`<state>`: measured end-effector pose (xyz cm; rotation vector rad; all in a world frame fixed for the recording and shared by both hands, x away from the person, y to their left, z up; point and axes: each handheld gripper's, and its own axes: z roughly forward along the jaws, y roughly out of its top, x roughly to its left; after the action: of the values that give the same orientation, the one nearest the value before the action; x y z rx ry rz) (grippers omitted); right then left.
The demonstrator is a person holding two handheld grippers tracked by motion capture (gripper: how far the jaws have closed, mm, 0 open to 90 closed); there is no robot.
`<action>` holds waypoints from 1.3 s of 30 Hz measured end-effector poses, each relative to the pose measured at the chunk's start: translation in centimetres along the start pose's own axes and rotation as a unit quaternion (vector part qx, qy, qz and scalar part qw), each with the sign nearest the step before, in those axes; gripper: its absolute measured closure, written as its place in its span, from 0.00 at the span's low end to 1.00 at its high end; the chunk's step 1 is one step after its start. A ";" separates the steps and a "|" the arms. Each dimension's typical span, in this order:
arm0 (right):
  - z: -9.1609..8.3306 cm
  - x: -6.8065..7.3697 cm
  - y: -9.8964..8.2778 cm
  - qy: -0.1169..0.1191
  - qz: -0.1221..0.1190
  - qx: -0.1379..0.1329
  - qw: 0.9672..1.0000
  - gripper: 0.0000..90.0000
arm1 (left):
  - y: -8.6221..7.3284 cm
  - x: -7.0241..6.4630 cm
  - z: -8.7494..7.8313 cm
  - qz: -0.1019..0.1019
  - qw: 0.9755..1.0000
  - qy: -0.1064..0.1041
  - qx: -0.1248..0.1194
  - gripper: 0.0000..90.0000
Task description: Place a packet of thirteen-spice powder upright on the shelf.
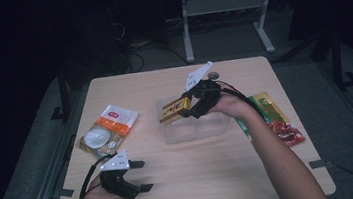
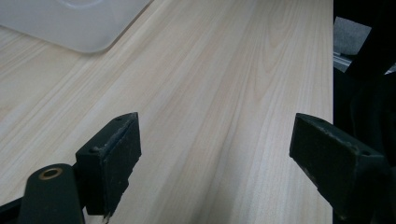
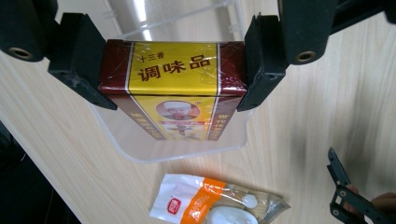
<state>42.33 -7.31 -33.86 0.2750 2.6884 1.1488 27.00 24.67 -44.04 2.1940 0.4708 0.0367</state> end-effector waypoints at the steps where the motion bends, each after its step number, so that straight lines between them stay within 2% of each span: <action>1: 0.1 0.0 0.1 0.000 0.001 -0.001 1.000 0.36 | 0.0 0.0 0.0 -0.001 1.000 0.000 0.000 0.18; 2: 0.1 0.0 0.2 0.000 -0.002 -0.001 1.000 0.36 | 0.0 0.0 0.0 0.000 1.000 0.000 0.000 0.18; 3: 0.2 0.2 0.3 0.001 0.016 -0.002 1.000 0.36 | 0.0 0.0 0.0 0.001 1.000 0.000 0.001 0.18; 5: 0.3 -0.1 0.3 0.000 -0.002 -0.003 1.000 0.35 | 0.0 0.0 0.0 0.000 1.000 -0.002 0.000 0.18; 6: 0.3 -0.1 0.3 0.000 -0.002 -0.003 1.000 0.35 | 0.0 0.0 0.0 0.000 1.000 -0.002 0.000 0.18; 7: 0.4 0.1 0.4 0.001 0.016 -0.007 1.000 0.35 | -0.1 0.0 0.0 -0.002 1.000 -0.002 0.000 0.18; 9: 0.5 -0.2 0.4 0.001 0.000 -0.010 1.000 0.35 | -0.1 0.0 0.0 -0.003 1.000 -0.003 0.000 0.18; 14: 0.7 -0.2 0.7 0.003 0.001 -0.016 1.000 0.35 | -0.1 0.0 0.0 -0.003 1.000 -0.004 0.001 0.18; 15: 0.8 0.0 0.9 0.005 0.010 -0.018 1.000 0.35 | 0.0 0.0 0.1 -0.002 1.000 -0.004 0.002 0.18; 16: 0.9 -0.2 0.9 0.005 -0.005 -0.018 1.000 0.35 | 0.0 0.0 0.1 -0.003 1.000 -0.004 0.002 0.18; 17: 1.0 -0.2 1.1 0.007 0.000 -0.016 1.000 0.35 | 0.0 0.0 0.1 -0.003 1.000 -0.005 0.002 0.18; 24: 1.5 -0.3 2.3 0.007 -0.020 -0.013 1.000 0.35 | -0.1 -0.1 0.1 -0.002 1.000 -0.006 0.004 0.18; 25: 1.5 -0.3 2.5 0.010 -0.012 -0.012 1.000 0.35 | -0.1 -0.1 0.1 -0.001 1.000 -0.007 0.004 0.18; 26: 1.6 -0.5 2.5 0.010 -0.020 -0.013 1.000 0.35 | -0.1 -0.1 0.1 -0.001 1.000 -0.007 0.003 0.18; 28: 1.8 -0.3 2.7 0.012 -0.011 -0.011 1.000 0.35 | -0.1 0.0 0.2 -0.001 1.000 -0.007 0.004 0.18; 29: 2.0 -0.4 2.8 0.014 -0.022 -0.012 1.000 0.35 | -0.1 0.0 0.2 -0.001 1.000 -0.008 0.003 0.18; 39: 3.2 -0.5 4.2 0.019 -0.031 -0.017 0.999 0.35 | -0.1 -0.1 0.3 -0.003 1.000 -0.011 0.006 0.18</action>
<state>44.01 -2.39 -32.97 0.1648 2.6875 1.1917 26.94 24.44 -44.27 2.2020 0.4660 0.0061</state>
